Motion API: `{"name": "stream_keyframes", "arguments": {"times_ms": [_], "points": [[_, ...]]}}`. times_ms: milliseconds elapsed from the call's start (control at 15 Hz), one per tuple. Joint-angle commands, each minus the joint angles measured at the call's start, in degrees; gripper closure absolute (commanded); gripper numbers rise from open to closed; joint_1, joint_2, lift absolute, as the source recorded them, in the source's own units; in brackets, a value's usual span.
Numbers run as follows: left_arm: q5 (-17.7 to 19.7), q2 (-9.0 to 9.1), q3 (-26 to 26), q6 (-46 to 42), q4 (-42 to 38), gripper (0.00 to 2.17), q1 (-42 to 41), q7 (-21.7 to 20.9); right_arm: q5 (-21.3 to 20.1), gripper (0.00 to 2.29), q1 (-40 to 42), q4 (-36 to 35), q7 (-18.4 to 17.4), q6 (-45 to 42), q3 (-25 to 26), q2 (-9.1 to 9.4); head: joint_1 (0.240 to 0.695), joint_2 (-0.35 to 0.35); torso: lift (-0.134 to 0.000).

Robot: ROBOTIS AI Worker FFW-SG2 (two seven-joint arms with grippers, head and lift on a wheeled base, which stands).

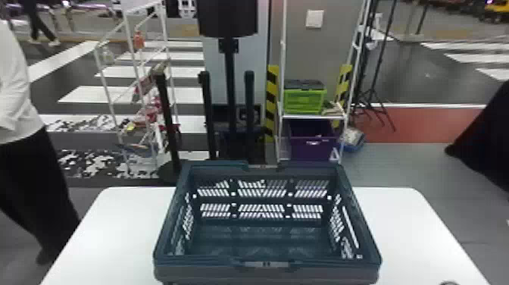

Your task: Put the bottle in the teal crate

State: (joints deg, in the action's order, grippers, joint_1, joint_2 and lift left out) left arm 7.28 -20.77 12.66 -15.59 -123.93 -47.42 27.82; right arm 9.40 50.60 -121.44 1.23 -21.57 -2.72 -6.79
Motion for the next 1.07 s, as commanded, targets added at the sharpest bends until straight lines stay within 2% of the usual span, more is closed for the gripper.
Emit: {"name": "stream_keyframes", "arguments": {"times_ms": [0,333,600,1000], "points": [[0.0,-0.06,0.0,0.4,0.0,0.14,0.1,0.0,-0.2,1.66,-0.5,-1.8,0.0,2.5,0.0,0.02,0.499,0.0,0.0],[0.0,-0.15,0.0,0.4,-0.4,0.14,-0.3,0.0,-1.5,1.66,-5.9,-9.3,0.0,18.9,0.1,-0.07,0.499,0.0,0.0],[-0.5,0.38,0.0,-0.6,-0.5,0.14,-1.8,0.0,-2.7,1.66,-14.5,-13.6,-0.6,35.9,-1.7,-0.16,0.499,0.0,0.0],[-1.0,0.47,0.1,-1.8,-0.6,0.14,-2.9,0.0,-4.1,1.66,-31.9,-12.1,-3.6,60.9,-9.1,-0.6,0.499,0.0,0.0]]}}
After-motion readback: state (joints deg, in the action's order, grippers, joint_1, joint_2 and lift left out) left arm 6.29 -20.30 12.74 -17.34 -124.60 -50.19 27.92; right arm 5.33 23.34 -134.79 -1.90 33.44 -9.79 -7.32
